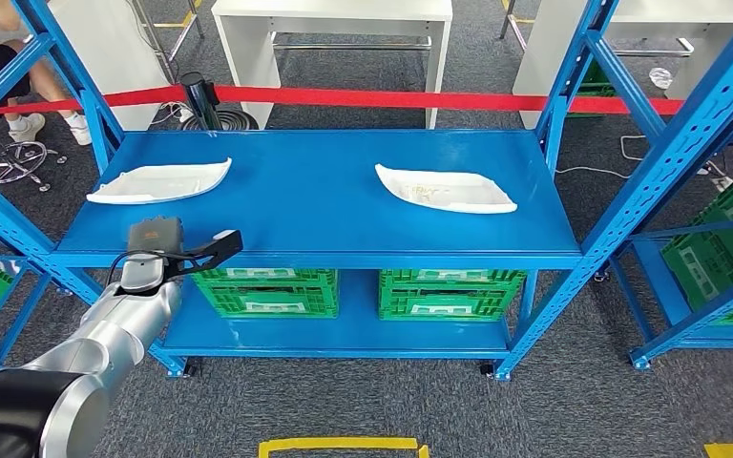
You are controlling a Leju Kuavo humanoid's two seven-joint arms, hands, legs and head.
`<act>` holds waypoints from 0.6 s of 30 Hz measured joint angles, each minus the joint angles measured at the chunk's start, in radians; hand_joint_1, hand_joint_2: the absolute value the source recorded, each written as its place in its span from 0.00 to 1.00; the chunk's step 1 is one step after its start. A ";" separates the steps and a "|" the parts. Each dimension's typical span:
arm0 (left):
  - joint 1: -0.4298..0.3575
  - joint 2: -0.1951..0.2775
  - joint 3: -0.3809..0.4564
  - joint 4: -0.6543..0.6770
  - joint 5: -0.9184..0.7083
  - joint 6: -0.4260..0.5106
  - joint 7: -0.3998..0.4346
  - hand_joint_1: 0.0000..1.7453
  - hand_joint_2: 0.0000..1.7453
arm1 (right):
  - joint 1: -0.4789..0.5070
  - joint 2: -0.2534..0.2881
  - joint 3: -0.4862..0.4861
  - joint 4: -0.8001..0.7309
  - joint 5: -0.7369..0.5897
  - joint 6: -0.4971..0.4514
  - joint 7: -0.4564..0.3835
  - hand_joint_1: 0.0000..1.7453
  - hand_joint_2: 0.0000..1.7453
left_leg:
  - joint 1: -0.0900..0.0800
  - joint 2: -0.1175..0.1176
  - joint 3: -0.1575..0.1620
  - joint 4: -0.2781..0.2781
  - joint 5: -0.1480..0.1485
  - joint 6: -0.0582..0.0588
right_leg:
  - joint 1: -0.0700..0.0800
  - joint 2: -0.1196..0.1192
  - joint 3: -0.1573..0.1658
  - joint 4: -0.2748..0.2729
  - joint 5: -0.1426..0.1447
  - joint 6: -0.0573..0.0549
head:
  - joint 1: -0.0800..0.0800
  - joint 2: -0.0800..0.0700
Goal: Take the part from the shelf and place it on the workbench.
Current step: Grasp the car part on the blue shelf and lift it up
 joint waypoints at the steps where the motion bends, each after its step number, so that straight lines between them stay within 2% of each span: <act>1: 0.000 -0.002 0.006 0.000 0.010 0.004 -0.020 0.00 0.75 | 0.000 0.000 0.000 0.000 0.000 0.000 0.000 0.00 1.00 | 0.000 0.000 0.001 0.000 0.000 0.000 | 0.000 0.000 0.000 0.000 0.000 0.000 | 0.000 0.000; 4: -0.008 -0.014 0.040 -0.007 0.090 -0.035 -0.142 0.00 0.00 | 0.000 0.000 0.000 0.000 0.000 0.002 0.000 0.00 1.00 | 0.000 0.000 0.003 0.000 0.000 0.000 | 0.000 0.000 -0.001 0.000 0.001 0.001 | 0.000 0.000; 6: -0.026 -0.024 0.065 -0.019 0.127 -0.063 -0.229 0.00 0.00 | 0.000 0.000 0.000 0.000 -0.002 0.003 0.000 0.00 1.00 | -0.001 -0.001 0.003 0.000 0.001 0.001 | 0.000 0.000 -0.001 0.000 0.001 0.001 | 0.000 0.000; 8: -0.053 -0.038 0.075 -0.036 0.129 -0.060 -0.262 0.00 0.00 | -0.001 0.000 0.000 0.000 -0.004 0.002 0.000 0.00 1.00 | -0.001 -0.001 0.002 0.000 0.001 0.001 | 0.000 -0.001 -0.001 0.000 0.002 0.001 | 0.000 0.000; 14: -0.155 -0.068 0.078 -0.087 0.113 -0.082 -0.286 0.00 0.00 | -0.001 0.000 0.000 0.000 -0.012 0.000 -0.003 0.00 1.00 | -0.001 0.000 -0.003 0.000 0.002 0.000 | -0.001 0.001 -0.002 0.000 0.004 0.002 | 0.000 0.000; 18: -0.176 -0.077 0.078 -0.106 0.114 -0.091 -0.293 0.00 0.00 | -0.001 0.000 0.000 0.000 -0.012 0.000 -0.004 0.00 1.00 | 0.000 0.001 -0.004 0.000 0.002 0.000 | -0.001 0.001 -0.002 0.000 0.004 0.001 | 0.000 0.000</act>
